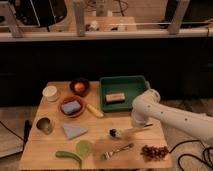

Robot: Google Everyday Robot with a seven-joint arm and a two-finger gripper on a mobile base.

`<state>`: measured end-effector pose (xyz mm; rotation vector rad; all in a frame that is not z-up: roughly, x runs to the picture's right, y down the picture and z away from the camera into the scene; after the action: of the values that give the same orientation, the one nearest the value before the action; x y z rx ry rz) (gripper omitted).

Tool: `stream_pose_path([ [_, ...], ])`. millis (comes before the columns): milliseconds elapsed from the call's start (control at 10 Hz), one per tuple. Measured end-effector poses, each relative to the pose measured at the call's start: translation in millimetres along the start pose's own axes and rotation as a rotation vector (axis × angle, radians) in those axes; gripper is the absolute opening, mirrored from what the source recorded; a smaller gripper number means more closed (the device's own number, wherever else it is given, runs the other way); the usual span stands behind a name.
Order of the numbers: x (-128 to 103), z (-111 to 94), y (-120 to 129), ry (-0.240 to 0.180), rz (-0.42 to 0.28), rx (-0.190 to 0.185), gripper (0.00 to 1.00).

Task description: Wipe table surface with brush

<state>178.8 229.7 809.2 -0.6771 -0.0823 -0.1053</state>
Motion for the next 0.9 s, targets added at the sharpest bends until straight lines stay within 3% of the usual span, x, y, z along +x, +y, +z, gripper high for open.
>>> stream_pose_path([
  [300, 4.0, -27.5, -5.5, 0.049, -0.022, 0.042, 0.0],
  [900, 10.7, -50.1, -6.6, 0.116, -0.047, 0.08, 0.0],
])
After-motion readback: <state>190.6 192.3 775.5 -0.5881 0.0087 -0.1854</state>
